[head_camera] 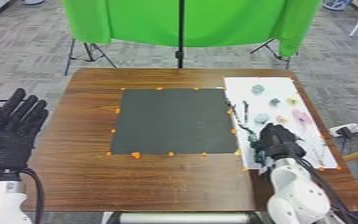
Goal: Arrange flowers
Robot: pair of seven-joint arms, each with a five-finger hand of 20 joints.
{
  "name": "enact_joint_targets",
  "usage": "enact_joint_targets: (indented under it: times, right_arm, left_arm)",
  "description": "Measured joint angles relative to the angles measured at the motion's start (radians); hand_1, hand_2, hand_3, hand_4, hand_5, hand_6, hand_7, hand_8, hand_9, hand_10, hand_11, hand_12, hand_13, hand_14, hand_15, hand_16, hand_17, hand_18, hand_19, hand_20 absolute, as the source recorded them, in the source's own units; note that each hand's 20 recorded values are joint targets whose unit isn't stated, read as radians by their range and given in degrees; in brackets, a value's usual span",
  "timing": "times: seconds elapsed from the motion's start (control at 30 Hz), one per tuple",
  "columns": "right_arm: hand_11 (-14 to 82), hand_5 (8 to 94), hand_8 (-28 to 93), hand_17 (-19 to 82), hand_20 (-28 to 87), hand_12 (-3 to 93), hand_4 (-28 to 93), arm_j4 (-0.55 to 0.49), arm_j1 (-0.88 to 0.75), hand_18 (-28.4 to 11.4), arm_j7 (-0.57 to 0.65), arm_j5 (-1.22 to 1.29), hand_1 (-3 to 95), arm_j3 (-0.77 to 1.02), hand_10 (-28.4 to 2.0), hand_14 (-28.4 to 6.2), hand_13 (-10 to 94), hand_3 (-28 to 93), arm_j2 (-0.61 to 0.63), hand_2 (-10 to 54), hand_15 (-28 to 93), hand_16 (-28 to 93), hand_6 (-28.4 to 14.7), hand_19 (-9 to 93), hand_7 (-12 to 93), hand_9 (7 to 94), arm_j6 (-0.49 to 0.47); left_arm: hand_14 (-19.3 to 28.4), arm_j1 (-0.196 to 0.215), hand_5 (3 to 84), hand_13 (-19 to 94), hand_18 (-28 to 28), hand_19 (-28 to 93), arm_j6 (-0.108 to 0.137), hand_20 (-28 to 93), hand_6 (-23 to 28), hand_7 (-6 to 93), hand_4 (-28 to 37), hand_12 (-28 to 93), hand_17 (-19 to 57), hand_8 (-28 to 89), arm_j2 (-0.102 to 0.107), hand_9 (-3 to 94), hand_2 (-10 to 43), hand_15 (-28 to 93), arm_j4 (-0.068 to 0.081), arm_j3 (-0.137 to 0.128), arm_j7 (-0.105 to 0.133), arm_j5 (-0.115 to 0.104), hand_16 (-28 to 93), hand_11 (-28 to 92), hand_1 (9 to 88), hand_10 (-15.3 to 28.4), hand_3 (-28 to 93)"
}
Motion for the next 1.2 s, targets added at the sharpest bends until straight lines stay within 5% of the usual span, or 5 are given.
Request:
enact_joint_targets:
  times: [0.33,0.63,0.83,1.2]
  right_arm:
    - [50.1,80.6,15,36,44,40.2,-28,-0.069,-0.003,-25.2,0.074,0.212,55.9,-0.004,-15.2,-13.7,71,67,0.005,-9.5,78,39,-3.0,84,38,78.7,0.063]
    - [49.7,80.5,17,36,43,41.3,-28,-0.192,0.054,-25.4,0.115,0.432,55.8,-0.029,-14.6,-13.6,72,68,0.023,-9.5,78,39,-3.1,85,37,78.8,0.101]
    - [50.1,80.3,17,37,43,41.7,-28,-0.094,0.243,-26.0,0.133,0.451,55.9,-0.218,-14.6,-13.7,72,68,0.006,-9.5,78,39,-3.0,85,37,78.7,0.121]
    - [50.5,80.2,17,38,41,40.9,-28,0.195,0.553,-27.3,0.155,0.470,56.2,-0.561,-15.2,-13.9,73,68,-0.175,-9.5,78,38,-3.6,87,36,78.5,0.085]
  left_arm:
    - [13.0,0.014,42.8,31,13.5,27,0.002,12,7.0,9.0,-28.3,10,-2.7,-9,-0.001,38.3,11.0,13,-0.003,-0.007,0.001,-0.016,-1,13,24.7,13.5,72]
    - [12.9,0.070,42.7,32,13.5,27,0.003,12,6.9,8.9,-28.3,10,-2.7,-9,-0.004,38.3,10.8,13,-0.015,-0.046,0.019,-0.091,-1,13,24.7,13.4,71]
    - [13.0,0.097,42.7,32,13.6,27,0.002,12,6.8,9.0,-28.3,10,-2.8,-9,-0.004,38.4,10.8,13,-0.016,-0.056,0.038,-0.129,-1,13,24.5,13.4,71]
    - [13.0,0.094,42.7,32,13.7,27,0.005,12,6.7,9.2,-28.3,10,-2.8,-10,0.002,38.4,10.8,13,-0.014,-0.032,0.052,-0.139,-1,13,24.6,13.3,71]
